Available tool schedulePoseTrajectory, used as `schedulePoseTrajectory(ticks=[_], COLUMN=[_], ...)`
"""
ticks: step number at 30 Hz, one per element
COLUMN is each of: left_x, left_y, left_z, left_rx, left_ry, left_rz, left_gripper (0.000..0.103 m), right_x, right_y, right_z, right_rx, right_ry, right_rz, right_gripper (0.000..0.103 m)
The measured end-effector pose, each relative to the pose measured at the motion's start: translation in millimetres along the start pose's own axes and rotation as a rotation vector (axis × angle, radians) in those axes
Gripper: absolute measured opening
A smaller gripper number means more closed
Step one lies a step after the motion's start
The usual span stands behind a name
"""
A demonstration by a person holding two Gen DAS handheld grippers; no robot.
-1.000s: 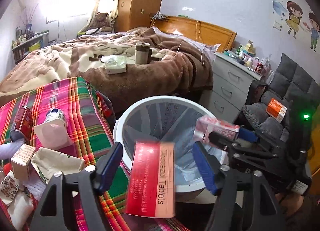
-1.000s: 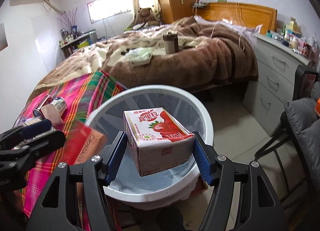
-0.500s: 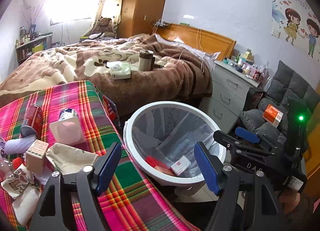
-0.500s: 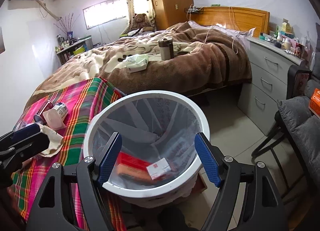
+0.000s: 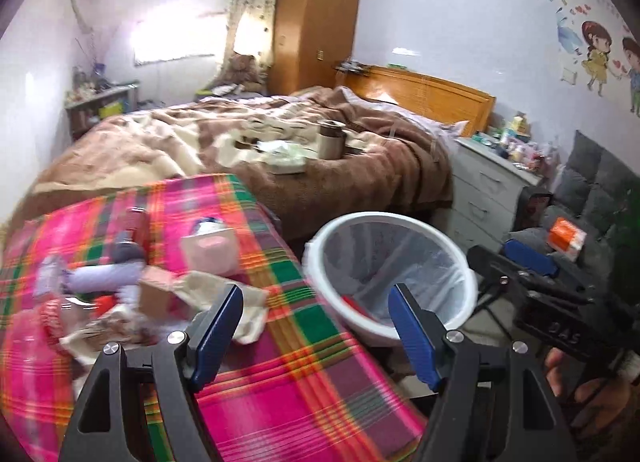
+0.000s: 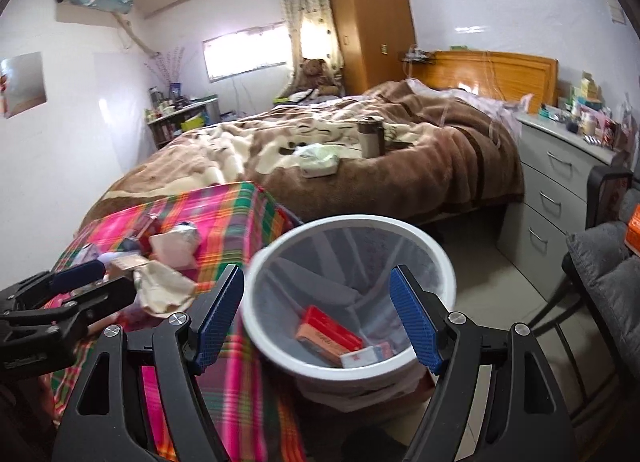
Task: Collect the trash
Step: 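Move both tools back over the trash on the bed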
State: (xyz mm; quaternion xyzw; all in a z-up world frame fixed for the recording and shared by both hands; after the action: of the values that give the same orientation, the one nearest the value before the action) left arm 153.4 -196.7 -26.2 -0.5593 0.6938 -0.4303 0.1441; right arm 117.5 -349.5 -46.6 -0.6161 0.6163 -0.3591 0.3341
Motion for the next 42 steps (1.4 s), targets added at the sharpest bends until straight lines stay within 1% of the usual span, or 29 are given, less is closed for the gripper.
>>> schedulePoseTrajectory(ticks=[4, 6, 13, 15, 19, 22, 24, 26, 28, 32, 35, 37, 38, 40, 42], left_x=[-24.9, -42.8, -98.4, -117.8, -153.3, -176.9, -192.6, -205.0, -223.3, -248.5, -261.6, -264.9, -266.6, -266.4, -263.3], left_y=[1.1, 0.7, -0.6, -2.0, -4.6, -5.6, -8.9, -10.4, -12.2, -15.8, -21.5, -23.1, -23.6, -25.4, -24.1], left_z=[-17.4, -26.7, -49.0, -52.5, -56.4, -58.5, -58.1, -54.5, -53.0, -48.2, -38.2, -30.8, -26.8, -16.6, -7.6], left_rx=[0.018, 0.033, 0.079, 0.082, 0.075, 0.08, 0.084, 0.069, 0.065, 0.048, 0.017, -0.002, -0.012, -0.026, -0.044], left_ry=[-0.009, -0.029, -0.112, -0.139, -0.174, -0.203, -0.204, -0.197, -0.213, -0.249, -0.228, -0.232, -0.238, -0.236, -0.224], left_rz=[-0.048, -0.075, -0.109, -0.115, -0.149, -0.155, -0.168, -0.179, -0.196, -0.174, -0.159, -0.135, -0.117, -0.063, -0.036], left_gripper=[0.075, 0.075, 0.075, 0.075, 0.075, 0.075, 0.075, 0.075, 0.075, 0.075, 0.075, 0.075, 0.075, 0.075, 0.075], right_x=[-20.4, -31.3, -70.3, -81.3, -100.2, -114.4, -121.8, -128.6, -134.8, -142.5, -149.9, -152.8, -154.8, -159.0, -162.6], right_y=[0.3, -0.3, -1.9, -1.5, 0.4, 0.8, 3.2, 5.7, 7.2, 8.4, 8.3, 10.3, 11.3, 12.9, 14.7], right_z=[3.3, 6.0, 18.3, 25.1, 33.4, 41.5, 49.6, 59.6, 65.6, 77.0, 84.9, 89.2, 91.5, 95.9, 97.9], right_rx=[-0.003, -0.002, -0.009, -0.021, -0.043, -0.055, -0.073, -0.097, -0.112, -0.136, -0.149, -0.164, -0.171, -0.188, -0.202], right_ry=[-0.037, -0.059, -0.113, -0.139, -0.16, -0.189, -0.196, -0.194, -0.19, -0.183, -0.189, -0.198, -0.204, -0.215, -0.229], right_rz=[-0.023, -0.032, -0.077, -0.084, -0.113, -0.132, -0.143, -0.152, -0.17, -0.205, -0.224, -0.231, -0.235, -0.241, -0.248], right_gripper=[0.077, 0.077, 0.077, 0.077, 0.077, 0.077, 0.076, 0.076, 0.076, 0.076, 0.076, 0.076, 0.075, 0.062, 0.056])
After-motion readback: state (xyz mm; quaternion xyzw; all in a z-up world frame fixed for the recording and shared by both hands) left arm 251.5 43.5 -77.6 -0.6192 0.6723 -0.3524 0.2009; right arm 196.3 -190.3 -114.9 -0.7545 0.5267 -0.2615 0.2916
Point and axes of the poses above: each gripper's, at about its wrist camera, not at the fingertips, and z roughly the way its jaws point, x to its right, y to its underside, the point moved 8 cm from there along z, roughly the way its jaws point, and after that the axes turned 13 degrees about -z, right-handed, at the moved point
